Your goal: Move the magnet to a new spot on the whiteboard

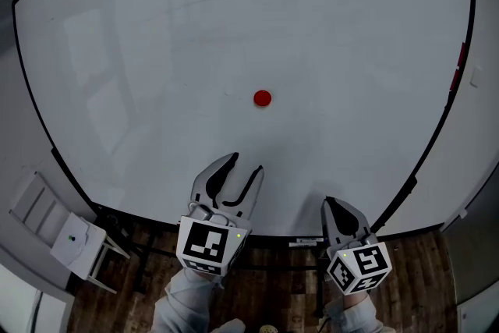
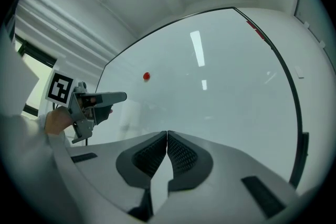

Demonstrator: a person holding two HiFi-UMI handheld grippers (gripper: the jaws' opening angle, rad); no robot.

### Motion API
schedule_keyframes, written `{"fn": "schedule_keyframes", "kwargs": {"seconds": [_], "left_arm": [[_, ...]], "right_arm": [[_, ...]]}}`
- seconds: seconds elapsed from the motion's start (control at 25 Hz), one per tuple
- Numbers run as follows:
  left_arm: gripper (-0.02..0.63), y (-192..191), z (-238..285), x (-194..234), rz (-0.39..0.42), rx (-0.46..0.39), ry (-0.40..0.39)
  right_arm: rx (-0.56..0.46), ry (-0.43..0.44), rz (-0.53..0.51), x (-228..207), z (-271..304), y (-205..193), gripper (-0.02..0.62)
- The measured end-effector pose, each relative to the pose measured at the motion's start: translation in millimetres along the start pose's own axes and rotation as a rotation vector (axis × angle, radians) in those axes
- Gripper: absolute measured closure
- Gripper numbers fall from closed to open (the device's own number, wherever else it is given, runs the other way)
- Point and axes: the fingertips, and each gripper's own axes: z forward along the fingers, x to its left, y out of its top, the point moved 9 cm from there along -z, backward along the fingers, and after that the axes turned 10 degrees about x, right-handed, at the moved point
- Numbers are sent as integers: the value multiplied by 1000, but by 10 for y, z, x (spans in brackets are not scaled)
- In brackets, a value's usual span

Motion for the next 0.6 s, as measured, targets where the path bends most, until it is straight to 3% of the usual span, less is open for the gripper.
{"fn": "schedule_keyframes", "kwargs": {"seconds": [0.16,0.6], "left_arm": [[417,313,125,34,76,-74,44],[417,834,457,-23,174,-79,156]], "right_arm": [[-17,-3,-8,-89,-36,81,568],[-26,3,11,-176,-105,53,568]]}}
